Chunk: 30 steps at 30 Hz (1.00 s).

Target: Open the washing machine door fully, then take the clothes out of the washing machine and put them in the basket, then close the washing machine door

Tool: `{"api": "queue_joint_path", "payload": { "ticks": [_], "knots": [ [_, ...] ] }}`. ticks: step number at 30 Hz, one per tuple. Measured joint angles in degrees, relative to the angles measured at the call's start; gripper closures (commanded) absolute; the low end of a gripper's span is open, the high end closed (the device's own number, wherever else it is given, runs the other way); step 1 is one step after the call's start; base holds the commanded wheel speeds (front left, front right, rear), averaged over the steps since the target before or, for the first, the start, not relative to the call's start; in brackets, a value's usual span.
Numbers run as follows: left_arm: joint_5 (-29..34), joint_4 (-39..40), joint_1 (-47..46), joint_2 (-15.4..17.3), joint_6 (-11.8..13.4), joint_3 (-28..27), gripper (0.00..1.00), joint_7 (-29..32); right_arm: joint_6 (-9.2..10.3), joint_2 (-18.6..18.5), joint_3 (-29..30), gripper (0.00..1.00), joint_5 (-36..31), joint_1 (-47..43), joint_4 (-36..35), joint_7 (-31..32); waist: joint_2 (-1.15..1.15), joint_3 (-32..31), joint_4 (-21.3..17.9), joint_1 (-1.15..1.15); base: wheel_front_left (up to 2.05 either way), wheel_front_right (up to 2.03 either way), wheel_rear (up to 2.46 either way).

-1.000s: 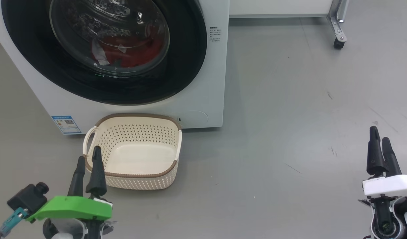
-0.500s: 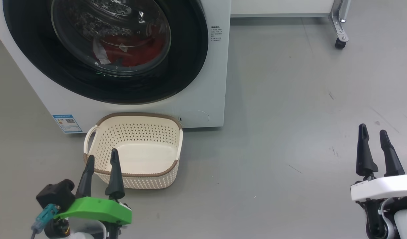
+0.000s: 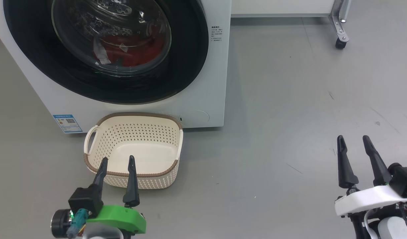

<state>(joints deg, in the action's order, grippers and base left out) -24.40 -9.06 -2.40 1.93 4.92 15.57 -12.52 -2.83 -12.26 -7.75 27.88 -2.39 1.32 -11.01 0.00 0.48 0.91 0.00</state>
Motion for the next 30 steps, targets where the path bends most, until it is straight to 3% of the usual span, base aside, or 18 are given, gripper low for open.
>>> {"api": "queue_joint_path", "payload": {
  "ticks": [10, 21, 30],
  "knots": [
    [5.44, -3.72, 0.02, 0.27, 1.35, 3.56, 0.0, -1.76, 1.51, -0.33, -1.99, 0.0, -6.84, -0.51, 0.44, -0.9, 0.0, -0.03, 0.07, 0.0, 0.0, 0.0, 0.0],
    [2.2, -6.14, 0.01, 0.34, 1.87, 2.88, 0.0, -1.76, 3.52, 1.9, -0.38, 0.0, -4.09, -1.4, 3.85, 0.45, 0.0, -0.27, 0.0, 0.0, 0.0, 0.0, 0.0],
    [1.11, -8.11, -0.04, 0.35, 1.88, 2.75, 0.0, -1.76, 3.58, 1.89, -0.25, 0.0, -4.05, -1.37, 4.67, 0.62, 0.0, -0.34, -0.24, 0.0, 0.0, 0.0, 0.0]
  ]
}}
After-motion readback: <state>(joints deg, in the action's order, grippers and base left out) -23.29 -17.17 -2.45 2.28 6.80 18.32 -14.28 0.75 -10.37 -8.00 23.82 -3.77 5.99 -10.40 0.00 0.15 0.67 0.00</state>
